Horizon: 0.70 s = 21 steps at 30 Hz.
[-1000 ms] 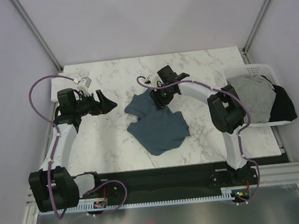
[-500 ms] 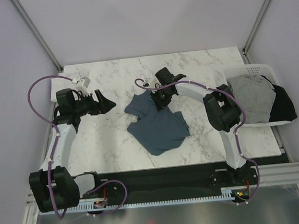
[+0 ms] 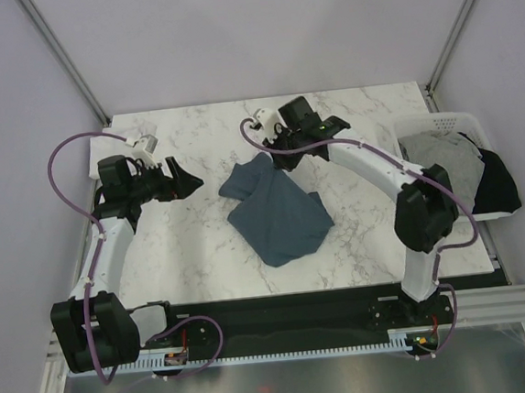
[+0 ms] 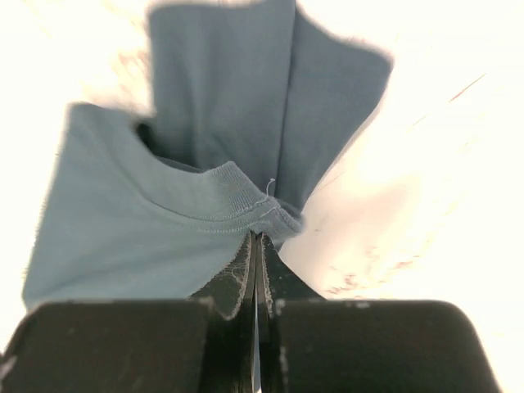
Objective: Fold and stack the t-shirts
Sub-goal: Flatten the tshirt out
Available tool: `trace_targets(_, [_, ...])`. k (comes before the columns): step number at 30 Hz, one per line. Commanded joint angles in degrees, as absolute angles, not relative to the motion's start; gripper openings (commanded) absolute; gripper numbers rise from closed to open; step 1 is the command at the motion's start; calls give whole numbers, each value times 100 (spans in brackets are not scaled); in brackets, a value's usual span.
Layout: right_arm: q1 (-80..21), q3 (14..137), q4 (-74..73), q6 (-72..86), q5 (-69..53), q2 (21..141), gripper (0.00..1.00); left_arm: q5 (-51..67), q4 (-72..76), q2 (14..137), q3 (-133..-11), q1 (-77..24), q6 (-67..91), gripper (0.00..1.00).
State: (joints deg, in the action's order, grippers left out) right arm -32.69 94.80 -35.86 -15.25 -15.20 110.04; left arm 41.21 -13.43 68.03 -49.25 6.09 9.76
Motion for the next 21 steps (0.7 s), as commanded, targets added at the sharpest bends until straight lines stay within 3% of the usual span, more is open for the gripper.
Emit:
trace_targets(1, [-3480,9808,-3322,-1775,-1239,9951,0,4298,-1134,6785,-4860,642,1151,89])
trace_targets(13, [-3525,10293,-3673,-2555,-1502,8175,0,4429,-1081,6996,-4878,650,1256,89])
trace_targets(21, [-3428,7157,-4509,-2918,-2540,7041,0,4930,-1537,8400,-5913,484,1468,86])
